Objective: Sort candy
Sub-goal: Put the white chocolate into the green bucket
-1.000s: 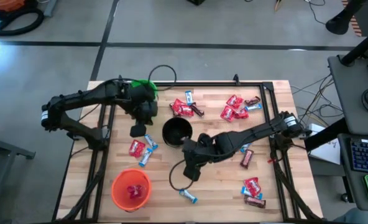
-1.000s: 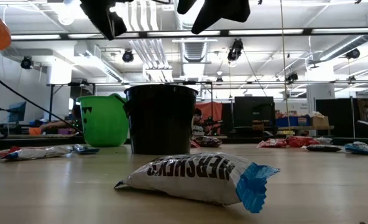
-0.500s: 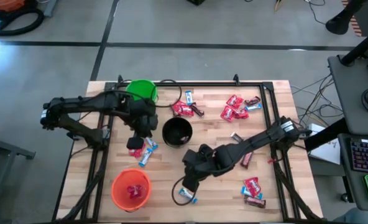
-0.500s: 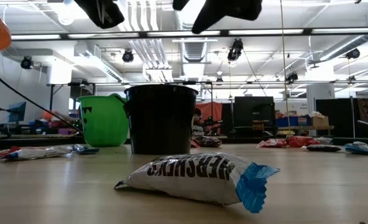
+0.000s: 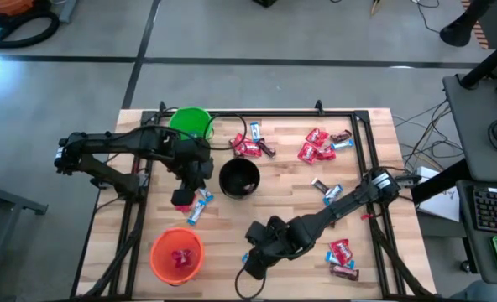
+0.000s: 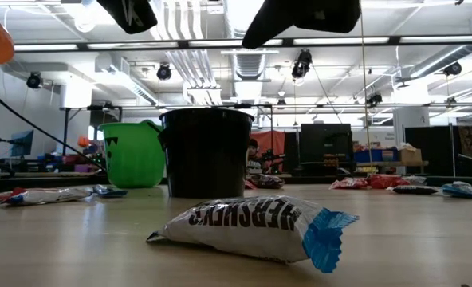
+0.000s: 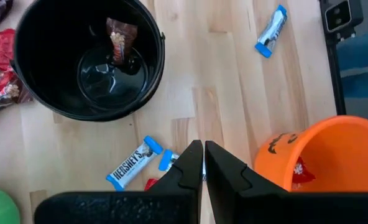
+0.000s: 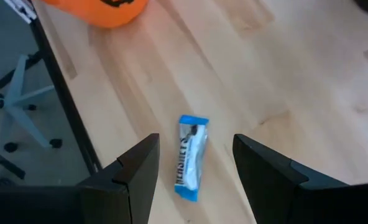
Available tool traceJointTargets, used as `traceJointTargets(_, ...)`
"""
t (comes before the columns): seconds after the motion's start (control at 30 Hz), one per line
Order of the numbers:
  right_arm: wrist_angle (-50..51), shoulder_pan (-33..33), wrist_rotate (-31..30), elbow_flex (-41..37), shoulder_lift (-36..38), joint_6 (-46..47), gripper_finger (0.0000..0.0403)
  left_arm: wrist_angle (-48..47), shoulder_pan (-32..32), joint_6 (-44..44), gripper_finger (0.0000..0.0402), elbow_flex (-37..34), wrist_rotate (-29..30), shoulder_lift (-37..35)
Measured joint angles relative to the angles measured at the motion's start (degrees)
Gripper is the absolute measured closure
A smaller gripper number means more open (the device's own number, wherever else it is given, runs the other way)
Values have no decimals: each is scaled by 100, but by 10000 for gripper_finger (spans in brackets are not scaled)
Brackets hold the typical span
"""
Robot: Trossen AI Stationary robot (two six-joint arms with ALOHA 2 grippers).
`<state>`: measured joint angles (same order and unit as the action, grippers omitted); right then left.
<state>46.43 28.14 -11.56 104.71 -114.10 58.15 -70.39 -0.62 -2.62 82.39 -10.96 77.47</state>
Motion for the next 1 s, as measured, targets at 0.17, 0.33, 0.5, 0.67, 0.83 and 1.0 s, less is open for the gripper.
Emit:
traceJointTargets(0.17, -98, 33, 384, -5, -165, 155, 206, 133, 0, 189, 401, 0, -3, 1)
traceJointTargets(0.33, -107, 46, 844, -2, -408, 129, 206, 255, -9, 602, 401, 0, -6, 2)
traceJointTargets(0.5, -110, 100, 1059, -7, -657, 16, 206, 426, -56, 955, 401, 0, -12, 2)
traceJointTargets(0.67, -151, 174, 1040, -7, -682, 63, 206, 633, -85, 1212, 401, 0, -13, 2)
traceJointTargets(0.83, -187, 225, 1028, -6, -703, 39, 206, 796, -85, 1324, 401, 0, -11, 13)
traceJointTargets(1.0, -220, 225, 1070, -4, -922, -66, 206, 887, -85, 1390, 401, 0, -11, 13)
